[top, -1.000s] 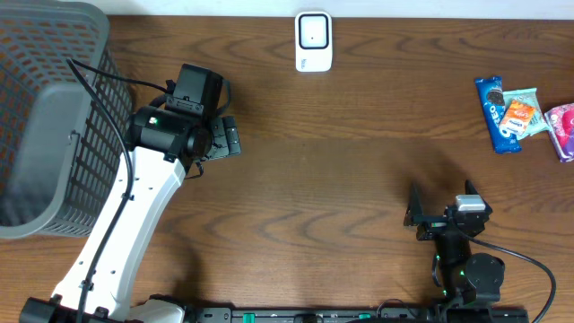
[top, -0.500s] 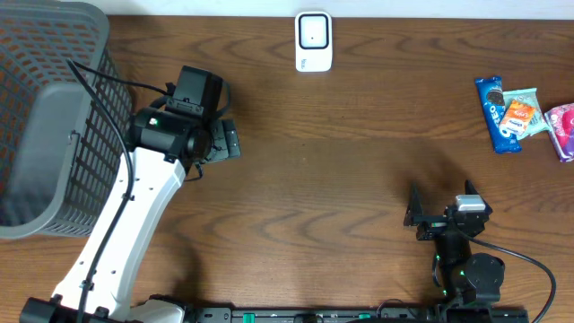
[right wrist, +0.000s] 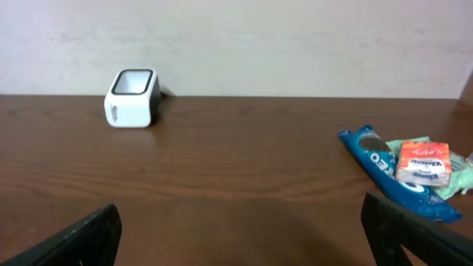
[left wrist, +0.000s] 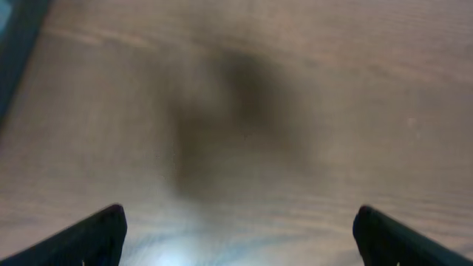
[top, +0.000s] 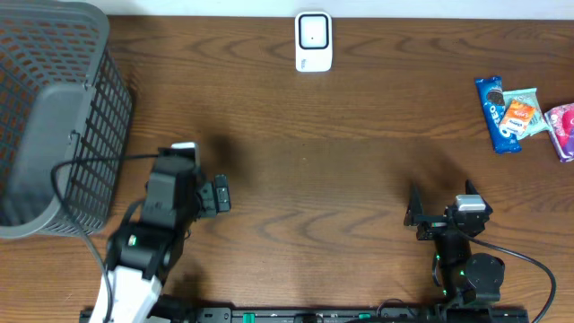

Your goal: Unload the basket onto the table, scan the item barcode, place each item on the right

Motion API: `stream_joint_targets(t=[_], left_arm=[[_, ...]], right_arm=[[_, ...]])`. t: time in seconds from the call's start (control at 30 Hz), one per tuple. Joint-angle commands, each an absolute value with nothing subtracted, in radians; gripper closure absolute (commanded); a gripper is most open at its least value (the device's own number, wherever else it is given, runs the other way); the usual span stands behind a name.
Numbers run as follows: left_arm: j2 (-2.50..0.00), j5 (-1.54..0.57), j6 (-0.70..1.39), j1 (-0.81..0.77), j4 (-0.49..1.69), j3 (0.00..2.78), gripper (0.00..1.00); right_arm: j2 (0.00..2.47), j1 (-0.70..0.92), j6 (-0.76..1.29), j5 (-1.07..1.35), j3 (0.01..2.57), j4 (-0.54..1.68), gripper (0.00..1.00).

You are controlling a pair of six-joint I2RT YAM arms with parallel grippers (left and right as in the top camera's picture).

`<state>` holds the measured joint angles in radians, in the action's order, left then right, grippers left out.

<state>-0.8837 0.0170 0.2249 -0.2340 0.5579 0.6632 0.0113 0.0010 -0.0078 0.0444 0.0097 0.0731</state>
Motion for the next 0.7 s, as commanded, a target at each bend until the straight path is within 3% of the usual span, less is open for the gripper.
stream_joint_targets(t=[0.0, 0.27, 0.67], left_arm=[[-0.737, -0.086, 0.142, -0.174, 0.463, 0.525, 0.02], [-0.341, -0.097, 0.142, -0.074, 0.304, 0.232, 0.02], [-0.031, -0.094, 0.14, -0.052, 0.049, 0.004, 0.02]], right_arm=[[0.006, -0.012, 0.006, 0.035, 0.006, 0.074, 0.01], [0.006, -0.012, 0.006, 0.035, 0.006, 0.074, 0.01], [0.006, -0.012, 0.006, 0.035, 0.006, 0.074, 0.01]])
